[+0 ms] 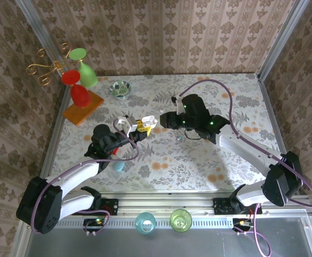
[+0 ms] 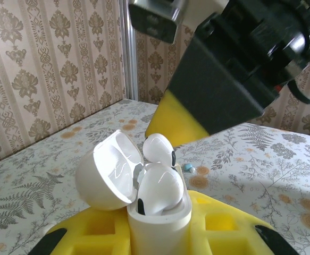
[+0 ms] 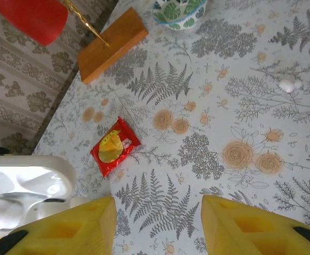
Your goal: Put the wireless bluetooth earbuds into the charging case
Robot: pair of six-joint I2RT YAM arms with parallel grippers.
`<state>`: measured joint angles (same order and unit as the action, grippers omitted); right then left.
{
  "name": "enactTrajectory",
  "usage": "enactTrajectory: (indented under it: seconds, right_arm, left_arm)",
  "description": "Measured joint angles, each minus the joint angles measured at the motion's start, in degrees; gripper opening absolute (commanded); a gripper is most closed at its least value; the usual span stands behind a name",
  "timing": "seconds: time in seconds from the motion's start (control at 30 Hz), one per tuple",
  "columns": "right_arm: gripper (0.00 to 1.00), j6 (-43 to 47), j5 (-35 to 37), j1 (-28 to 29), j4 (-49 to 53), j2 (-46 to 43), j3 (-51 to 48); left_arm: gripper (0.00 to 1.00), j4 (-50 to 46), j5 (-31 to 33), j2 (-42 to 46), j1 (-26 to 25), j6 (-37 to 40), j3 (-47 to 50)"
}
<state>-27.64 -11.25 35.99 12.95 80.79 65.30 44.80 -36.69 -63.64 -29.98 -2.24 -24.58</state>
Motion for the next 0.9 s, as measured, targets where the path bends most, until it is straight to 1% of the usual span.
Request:
enactTrajectory:
  seconds: [0.4, 0.53, 0.63, 0.9]
  right_arm:
    - [0.49, 0.02, -2.54, 0.0, -0.44, 1.38, 1.22]
    - [0.51, 0.26, -2.95, 0.0, -0.44, 1.95, 1.9]
    - [0.53, 0.46, -2.97, 0.0, -0.44, 2.4, 2.27]
    - [0.53, 0.9, -2.08, 0.0, -0.09, 2.43, 2.27]
  left_arm:
    - [0.0, 1.14, -1.66, 0.0, 0.0, -0.79, 0.0]
    - [0.0, 1.11, -1.88, 0.0, 0.0, -0.83, 0.0]
    - [0.0, 1.11, -1.79, 0.0, 0.04, -0.85, 0.0]
    - [0.0, 1.16, -0.76, 0.0, 0.04, -1.2, 0.0]
